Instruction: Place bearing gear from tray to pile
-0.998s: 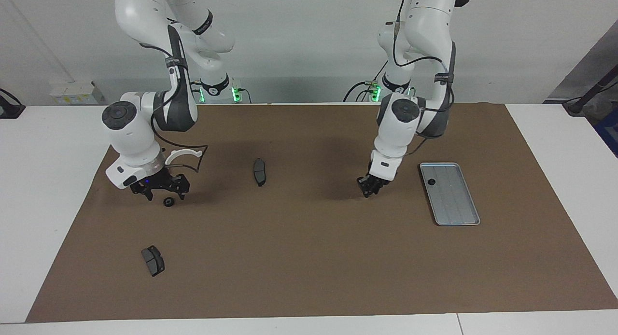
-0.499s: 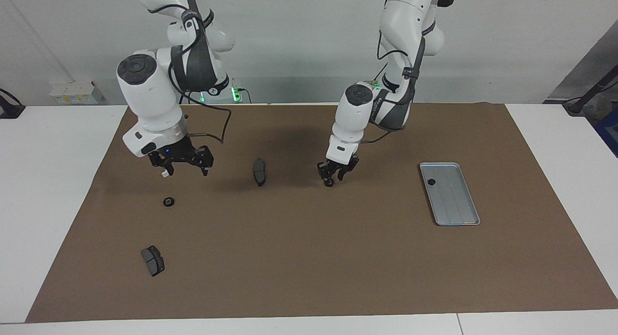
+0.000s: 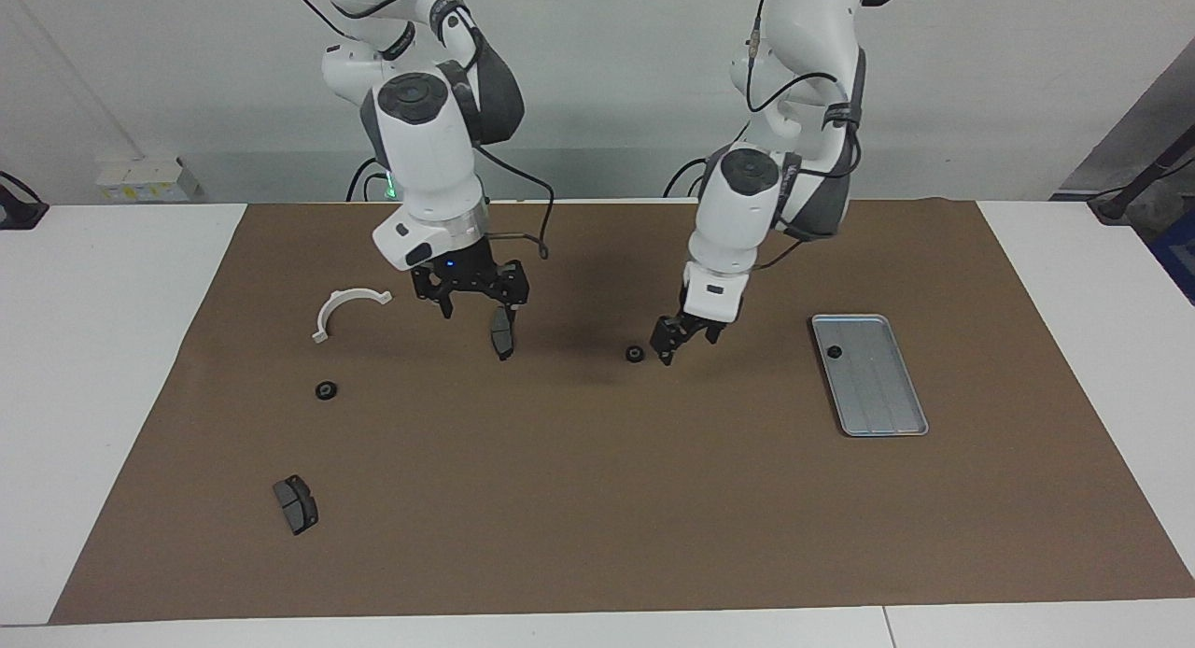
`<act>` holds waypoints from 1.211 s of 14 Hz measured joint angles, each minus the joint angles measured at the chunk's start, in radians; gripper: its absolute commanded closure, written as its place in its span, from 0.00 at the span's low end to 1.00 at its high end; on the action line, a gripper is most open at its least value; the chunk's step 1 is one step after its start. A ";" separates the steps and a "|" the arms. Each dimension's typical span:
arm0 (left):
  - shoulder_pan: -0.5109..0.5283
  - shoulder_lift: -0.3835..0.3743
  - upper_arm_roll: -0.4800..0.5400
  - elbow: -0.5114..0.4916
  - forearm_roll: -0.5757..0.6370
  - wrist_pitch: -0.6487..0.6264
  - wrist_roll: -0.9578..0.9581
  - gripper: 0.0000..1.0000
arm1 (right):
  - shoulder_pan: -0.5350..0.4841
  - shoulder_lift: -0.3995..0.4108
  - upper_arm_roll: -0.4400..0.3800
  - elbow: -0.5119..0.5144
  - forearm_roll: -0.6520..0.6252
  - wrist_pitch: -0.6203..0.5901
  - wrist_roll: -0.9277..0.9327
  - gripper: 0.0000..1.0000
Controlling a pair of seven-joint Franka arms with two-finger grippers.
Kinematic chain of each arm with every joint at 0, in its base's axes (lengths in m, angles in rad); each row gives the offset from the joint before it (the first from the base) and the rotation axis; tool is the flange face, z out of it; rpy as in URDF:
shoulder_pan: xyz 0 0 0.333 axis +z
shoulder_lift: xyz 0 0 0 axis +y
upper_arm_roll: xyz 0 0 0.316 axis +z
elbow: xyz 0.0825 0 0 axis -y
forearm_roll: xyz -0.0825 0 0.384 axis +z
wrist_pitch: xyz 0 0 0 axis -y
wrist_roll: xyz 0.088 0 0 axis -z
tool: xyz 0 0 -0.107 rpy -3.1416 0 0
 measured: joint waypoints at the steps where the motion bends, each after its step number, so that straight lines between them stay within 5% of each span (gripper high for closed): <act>1: 0.047 -0.026 0.001 0.013 0.000 -0.048 0.041 0.00 | 0.033 0.021 0.000 0.000 0.000 0.029 0.031 0.00; 11: 0.375 -0.207 0.009 0.078 0.000 -0.449 0.664 0.00 | 0.308 0.356 -0.003 0.165 -0.196 0.121 0.278 0.00; 17: 0.373 -0.212 -0.003 0.183 0.000 -0.546 0.705 0.00 | 0.349 0.459 -0.005 0.203 -0.246 0.202 0.304 0.28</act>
